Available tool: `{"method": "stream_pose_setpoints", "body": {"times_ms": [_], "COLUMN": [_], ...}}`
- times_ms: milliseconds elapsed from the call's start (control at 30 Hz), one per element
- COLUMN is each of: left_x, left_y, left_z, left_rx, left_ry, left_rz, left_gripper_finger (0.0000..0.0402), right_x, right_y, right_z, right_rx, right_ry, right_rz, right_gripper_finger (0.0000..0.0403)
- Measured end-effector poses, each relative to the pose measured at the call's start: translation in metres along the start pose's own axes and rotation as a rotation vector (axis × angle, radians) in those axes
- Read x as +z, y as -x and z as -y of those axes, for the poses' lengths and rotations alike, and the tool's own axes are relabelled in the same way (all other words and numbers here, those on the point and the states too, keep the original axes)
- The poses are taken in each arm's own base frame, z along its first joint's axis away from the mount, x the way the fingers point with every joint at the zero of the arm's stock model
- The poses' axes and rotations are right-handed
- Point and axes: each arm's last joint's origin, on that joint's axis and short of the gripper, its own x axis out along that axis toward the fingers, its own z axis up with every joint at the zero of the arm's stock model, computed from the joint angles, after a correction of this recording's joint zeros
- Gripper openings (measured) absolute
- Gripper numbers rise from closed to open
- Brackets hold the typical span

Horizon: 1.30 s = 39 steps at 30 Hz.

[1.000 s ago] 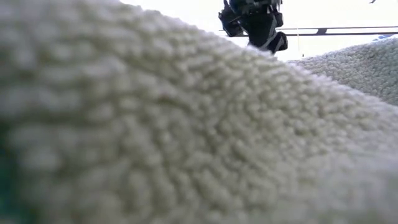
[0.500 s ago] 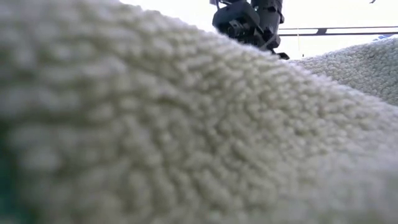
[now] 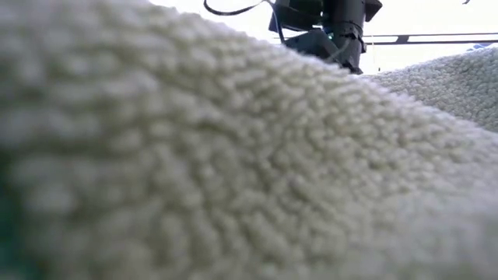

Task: Sort microfiber towel by color & place in baskets
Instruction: Put the blue towel into the right wire basket

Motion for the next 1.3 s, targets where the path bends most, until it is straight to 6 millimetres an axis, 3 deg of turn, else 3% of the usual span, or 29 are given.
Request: {"method": "stream_pose_setpoints", "body": {"times_ms": [500,1300], "left_x": [0.0,-0.006], "left_y": [0.0,0.001], "left_z": [0.0,0.0], "left_rx": [0.0,0.002], "left_ry": [0.008,0.023], "left_rz": [-0.005,-0.054], "left_gripper_finger": [0.0,0.0], "right_x": [-0.014,-0.023], "right_y": [-0.027,-0.062], "right_z": [0.019,0.034], "right_rx": [-0.053,0.106], "right_ry": [-0.013,-0.04], "right_rz": [-0.062,0.022], "right_gripper_finger": [0.0144,0.0141]}}
